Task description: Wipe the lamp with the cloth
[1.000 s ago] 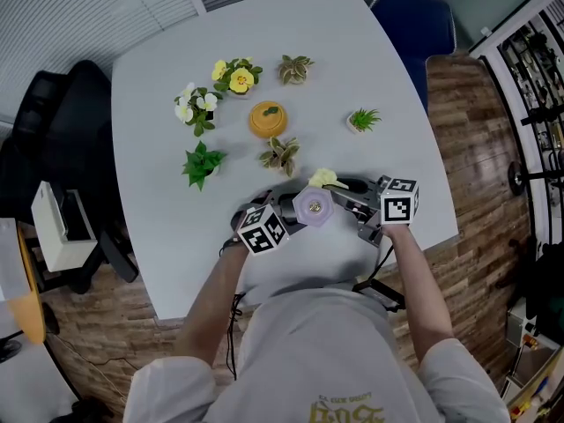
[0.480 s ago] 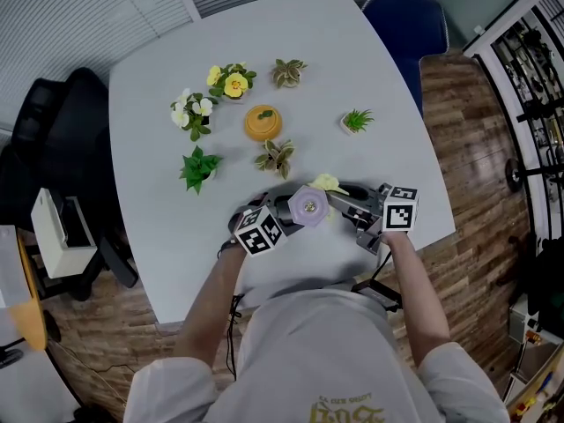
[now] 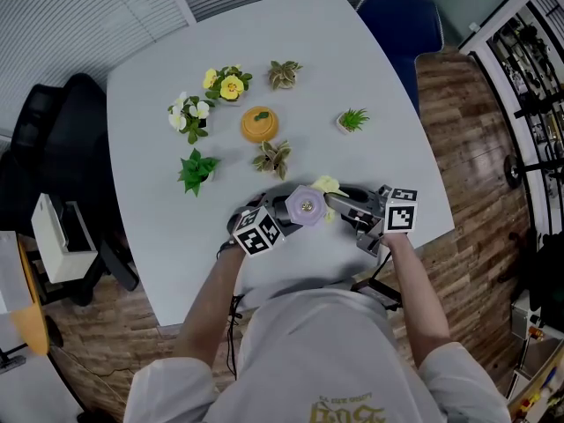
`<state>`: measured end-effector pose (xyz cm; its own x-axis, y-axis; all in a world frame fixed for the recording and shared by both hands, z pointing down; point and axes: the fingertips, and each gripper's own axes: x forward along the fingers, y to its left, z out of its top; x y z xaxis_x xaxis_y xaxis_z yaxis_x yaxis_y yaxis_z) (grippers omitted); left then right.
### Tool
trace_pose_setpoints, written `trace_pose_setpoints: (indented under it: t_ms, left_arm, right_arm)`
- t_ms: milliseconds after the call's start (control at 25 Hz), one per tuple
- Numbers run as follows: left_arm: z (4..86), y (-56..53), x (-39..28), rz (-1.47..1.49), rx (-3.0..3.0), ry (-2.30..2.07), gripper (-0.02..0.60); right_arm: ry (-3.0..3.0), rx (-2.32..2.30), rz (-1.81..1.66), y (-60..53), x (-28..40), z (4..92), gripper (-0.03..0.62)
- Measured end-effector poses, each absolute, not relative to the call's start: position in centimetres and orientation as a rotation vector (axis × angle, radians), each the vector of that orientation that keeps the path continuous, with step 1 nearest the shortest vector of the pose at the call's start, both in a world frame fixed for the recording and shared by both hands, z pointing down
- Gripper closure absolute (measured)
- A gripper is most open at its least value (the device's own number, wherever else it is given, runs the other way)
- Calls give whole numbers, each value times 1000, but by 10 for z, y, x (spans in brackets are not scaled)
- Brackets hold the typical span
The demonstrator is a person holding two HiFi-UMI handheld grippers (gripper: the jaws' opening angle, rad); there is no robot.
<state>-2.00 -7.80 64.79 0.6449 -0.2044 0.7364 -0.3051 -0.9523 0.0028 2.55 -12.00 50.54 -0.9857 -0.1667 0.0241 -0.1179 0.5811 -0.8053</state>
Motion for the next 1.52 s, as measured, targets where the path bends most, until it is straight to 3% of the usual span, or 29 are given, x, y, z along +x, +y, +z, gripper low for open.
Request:
trace_pose_setpoints:
  t_ms: [1520]
  left_arm:
    - [648,-79,-20,1203,2727,-427,282]
  right_arm:
    - [2800,-248,-1444,-104,26,522,496]
